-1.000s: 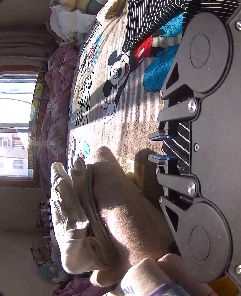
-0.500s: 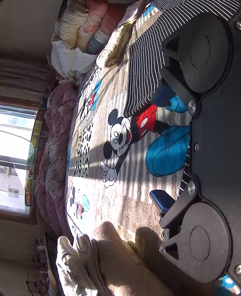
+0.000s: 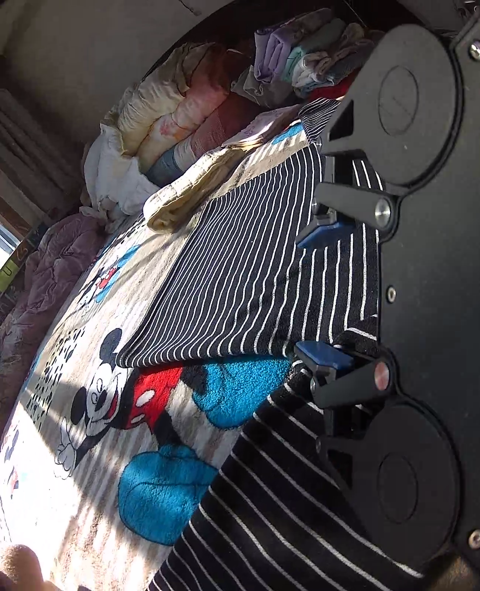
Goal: Fold clothes
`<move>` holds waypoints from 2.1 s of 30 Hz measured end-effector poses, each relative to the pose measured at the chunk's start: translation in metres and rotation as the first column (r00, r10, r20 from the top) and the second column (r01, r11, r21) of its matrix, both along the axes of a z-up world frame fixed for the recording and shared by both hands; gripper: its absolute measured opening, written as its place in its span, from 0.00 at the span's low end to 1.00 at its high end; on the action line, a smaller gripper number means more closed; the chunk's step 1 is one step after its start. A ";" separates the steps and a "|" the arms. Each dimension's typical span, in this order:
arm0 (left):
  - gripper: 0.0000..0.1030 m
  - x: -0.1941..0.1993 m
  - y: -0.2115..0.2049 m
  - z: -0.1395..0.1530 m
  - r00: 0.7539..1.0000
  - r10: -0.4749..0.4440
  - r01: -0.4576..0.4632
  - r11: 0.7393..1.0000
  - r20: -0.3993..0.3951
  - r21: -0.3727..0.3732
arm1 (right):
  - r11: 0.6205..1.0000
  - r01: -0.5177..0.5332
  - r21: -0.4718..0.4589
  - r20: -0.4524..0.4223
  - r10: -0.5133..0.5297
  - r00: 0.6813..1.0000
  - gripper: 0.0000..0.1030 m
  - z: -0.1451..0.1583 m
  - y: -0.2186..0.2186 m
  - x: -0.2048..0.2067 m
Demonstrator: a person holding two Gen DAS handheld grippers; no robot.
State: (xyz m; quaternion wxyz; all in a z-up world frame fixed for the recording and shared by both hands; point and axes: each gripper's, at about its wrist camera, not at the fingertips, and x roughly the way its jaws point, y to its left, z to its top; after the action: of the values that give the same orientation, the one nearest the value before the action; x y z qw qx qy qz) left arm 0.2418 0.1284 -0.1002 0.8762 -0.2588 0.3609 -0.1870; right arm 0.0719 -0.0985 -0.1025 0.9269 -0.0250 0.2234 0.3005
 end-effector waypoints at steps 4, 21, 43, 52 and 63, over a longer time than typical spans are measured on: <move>0.62 0.008 0.007 0.013 0.997 0.026 -0.017 0.993 0.078 -0.117 | 1.000 0.005 -0.004 -0.064 -0.005 0.998 0.70 -0.024 -0.010 0.001; 0.62 -0.010 0.001 0.034 0.985 0.072 -0.083 0.995 0.159 0.058 | 0.993 0.093 -0.076 0.090 -0.087 0.992 0.71 -0.014 -0.032 -0.025; 0.44 -0.158 -0.086 -0.014 0.937 -0.035 -0.177 0.810 0.348 0.559 | 0.983 0.073 -0.169 0.042 -0.067 0.997 0.77 -0.040 -0.044 -0.042; 0.69 -0.165 -0.088 0.001 0.968 0.007 -0.091 0.943 0.252 0.321 | 0.993 0.112 -0.036 -0.022 -0.112 0.993 0.74 -0.017 -0.075 -0.063; 1.00 -0.155 -0.096 0.026 0.975 0.079 -0.128 0.963 0.207 0.238 | 0.757 0.519 0.397 -0.337 -0.406 0.849 0.74 -0.021 -0.187 -0.051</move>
State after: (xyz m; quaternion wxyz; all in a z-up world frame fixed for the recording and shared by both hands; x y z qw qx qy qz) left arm 0.0868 0.0329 -0.0742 0.9416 -0.1456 0.2797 -0.1182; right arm 0.0213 -0.2855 -0.1240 0.9171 0.2936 0.2478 0.1064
